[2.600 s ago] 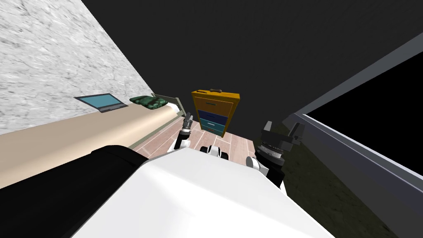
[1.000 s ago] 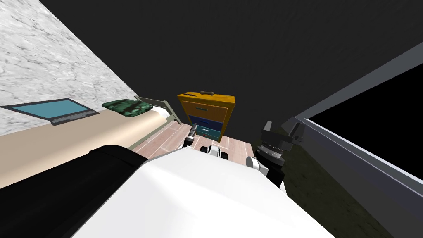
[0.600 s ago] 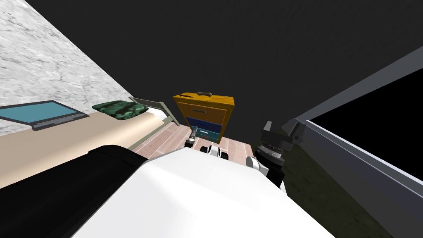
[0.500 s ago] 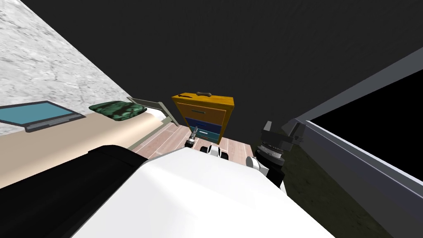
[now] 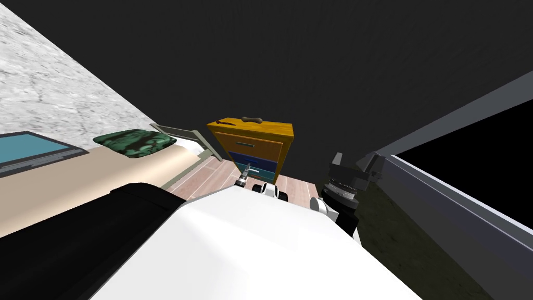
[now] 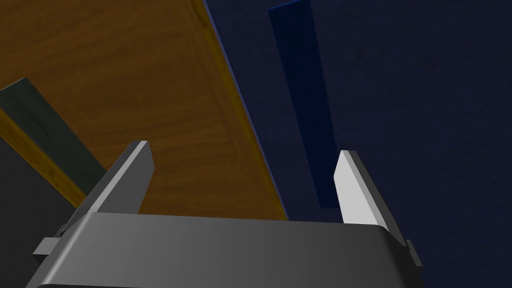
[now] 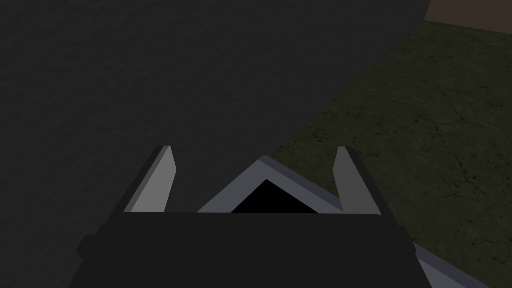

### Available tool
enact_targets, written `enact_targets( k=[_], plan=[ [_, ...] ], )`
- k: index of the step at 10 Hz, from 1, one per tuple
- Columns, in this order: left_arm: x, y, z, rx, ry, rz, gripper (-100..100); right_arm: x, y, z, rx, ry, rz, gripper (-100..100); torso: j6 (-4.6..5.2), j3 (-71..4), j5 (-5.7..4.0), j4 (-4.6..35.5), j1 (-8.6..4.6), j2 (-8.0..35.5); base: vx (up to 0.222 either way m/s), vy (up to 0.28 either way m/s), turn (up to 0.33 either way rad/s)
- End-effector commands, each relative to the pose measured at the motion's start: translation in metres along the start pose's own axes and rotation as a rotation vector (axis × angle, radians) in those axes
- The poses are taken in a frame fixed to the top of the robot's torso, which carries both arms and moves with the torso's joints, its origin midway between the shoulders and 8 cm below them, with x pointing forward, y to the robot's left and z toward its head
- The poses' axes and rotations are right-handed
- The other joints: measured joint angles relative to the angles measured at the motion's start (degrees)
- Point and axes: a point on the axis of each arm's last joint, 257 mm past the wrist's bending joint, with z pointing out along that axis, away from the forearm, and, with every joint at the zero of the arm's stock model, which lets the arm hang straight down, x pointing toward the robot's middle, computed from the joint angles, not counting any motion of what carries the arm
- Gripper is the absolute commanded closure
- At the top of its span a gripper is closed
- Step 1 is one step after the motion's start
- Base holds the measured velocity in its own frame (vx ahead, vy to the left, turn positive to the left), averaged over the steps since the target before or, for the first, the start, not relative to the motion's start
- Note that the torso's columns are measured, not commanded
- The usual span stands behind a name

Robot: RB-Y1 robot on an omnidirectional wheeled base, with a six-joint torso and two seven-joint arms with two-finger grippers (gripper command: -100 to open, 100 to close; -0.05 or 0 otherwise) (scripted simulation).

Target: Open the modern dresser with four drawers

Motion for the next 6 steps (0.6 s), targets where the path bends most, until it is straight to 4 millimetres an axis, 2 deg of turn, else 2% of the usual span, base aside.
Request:
enact_targets(
  k=[1, 3, 6],
  plan=[
    [0.016, 0.017, -0.013, -0.034, 0.016, -0.013, -100, 0.000, 0.000, 0.000, 0.000, 0.000, 0.000, 0, 0.01, -0.09, 0.00, -0.04, -0.02, -0.16, 0.105, -0.019, -0.050],
    [0.031, 0.028, -0.023, -0.063, 0.023, -0.034, -100, 0.000, 0.000, 0.000, 0.000, 0.000, 0.000, 0, -0.01, -0.21, -0.01, -0.10, 0.00, -0.33, 0.111, 0.001, -0.035],
    [0.055, 0.032, -0.030, -0.086, 0.016, -0.079, -100, 0.000, 0.000, 0.000, 0.000, 0.000, 0.000, 0, 0.00, -0.07, -0.01, -0.03, -0.05, -0.11, 0.073, -0.003, -0.029]
  ],
)
